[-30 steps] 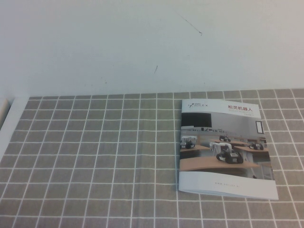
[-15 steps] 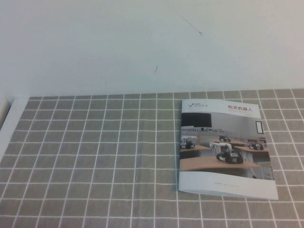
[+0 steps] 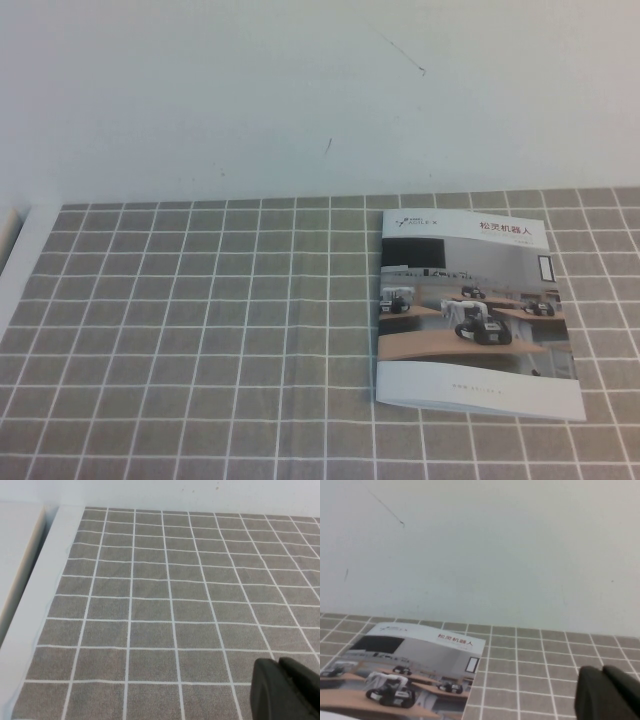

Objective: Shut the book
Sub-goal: 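Close the open booklet and leave it lying on the table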

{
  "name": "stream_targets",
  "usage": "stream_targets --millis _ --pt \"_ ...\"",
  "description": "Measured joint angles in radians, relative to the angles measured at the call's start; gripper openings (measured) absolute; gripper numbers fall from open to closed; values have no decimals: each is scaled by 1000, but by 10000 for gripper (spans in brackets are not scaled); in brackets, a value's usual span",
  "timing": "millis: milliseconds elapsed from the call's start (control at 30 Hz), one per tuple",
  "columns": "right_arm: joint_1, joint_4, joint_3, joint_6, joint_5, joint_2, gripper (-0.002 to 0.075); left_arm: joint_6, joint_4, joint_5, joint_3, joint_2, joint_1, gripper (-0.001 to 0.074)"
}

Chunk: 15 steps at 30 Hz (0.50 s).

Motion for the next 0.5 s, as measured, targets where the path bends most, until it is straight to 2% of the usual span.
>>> stream_targets --millis 100,267,333,500 --pt "0 -138 6 102 -13 0 -3 0 0 -1 0 0 0 -2" --pt "11 -597 8 605 38 0 -3 0 0 -1 0 0 0 -2" --pt "37 -693 8 697 41 0 -3 0 0 -1 0 0 0 -2" --pt "54 -769 8 752 144 0 -3 2 0 -1 0 0 0 -2"
